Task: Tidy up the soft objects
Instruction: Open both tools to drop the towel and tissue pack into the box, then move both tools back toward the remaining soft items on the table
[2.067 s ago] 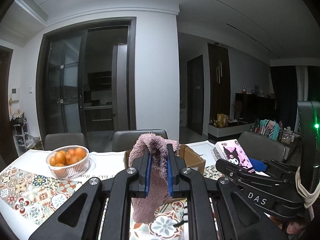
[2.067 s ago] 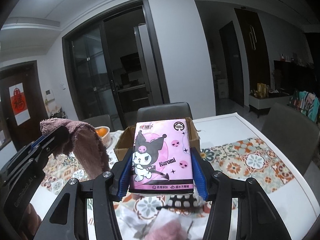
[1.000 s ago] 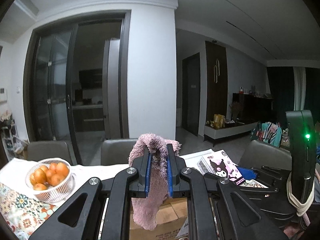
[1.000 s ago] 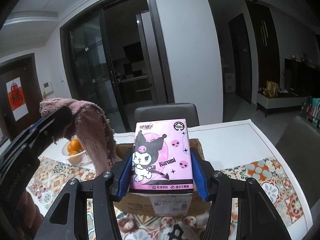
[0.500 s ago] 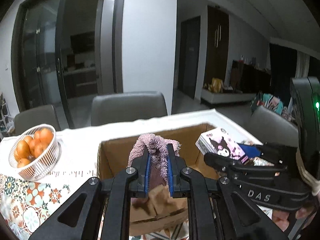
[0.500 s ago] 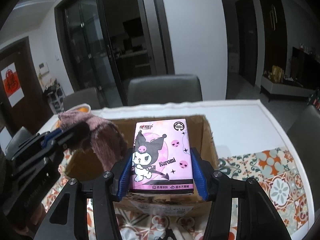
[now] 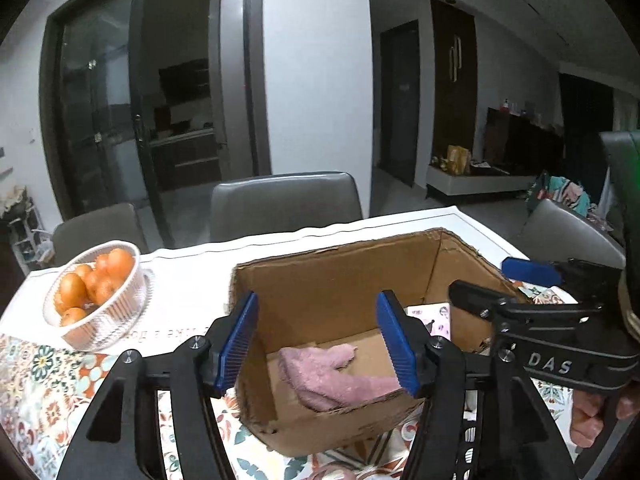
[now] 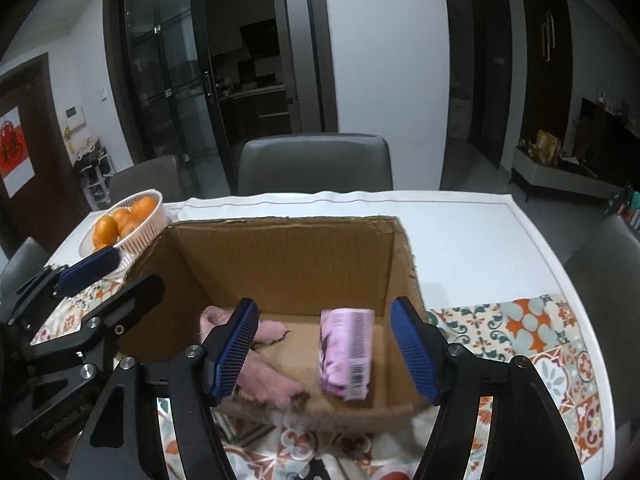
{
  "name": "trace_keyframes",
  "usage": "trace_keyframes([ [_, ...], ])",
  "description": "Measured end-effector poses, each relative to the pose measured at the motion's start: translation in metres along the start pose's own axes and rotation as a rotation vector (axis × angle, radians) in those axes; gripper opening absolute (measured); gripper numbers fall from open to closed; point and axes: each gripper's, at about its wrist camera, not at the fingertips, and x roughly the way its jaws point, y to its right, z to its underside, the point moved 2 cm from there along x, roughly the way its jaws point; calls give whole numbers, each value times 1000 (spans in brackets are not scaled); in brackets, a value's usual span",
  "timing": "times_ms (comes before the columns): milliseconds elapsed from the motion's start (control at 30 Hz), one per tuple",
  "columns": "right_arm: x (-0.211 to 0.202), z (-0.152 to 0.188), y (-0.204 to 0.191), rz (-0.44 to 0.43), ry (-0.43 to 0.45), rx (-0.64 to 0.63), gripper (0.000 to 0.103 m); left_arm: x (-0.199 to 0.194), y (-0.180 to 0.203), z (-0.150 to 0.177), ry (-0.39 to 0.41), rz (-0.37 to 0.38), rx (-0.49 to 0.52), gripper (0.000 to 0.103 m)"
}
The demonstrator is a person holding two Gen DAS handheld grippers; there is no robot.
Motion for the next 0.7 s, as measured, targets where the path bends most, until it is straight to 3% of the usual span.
trace_keyframes([
  [400,-61,8,-12,15,83,11,70,-67,2,0,59,-72,25,63],
  [700,-115,24,-25,22,143,-5,70,-119,4,11,99,-81,32,64],
])
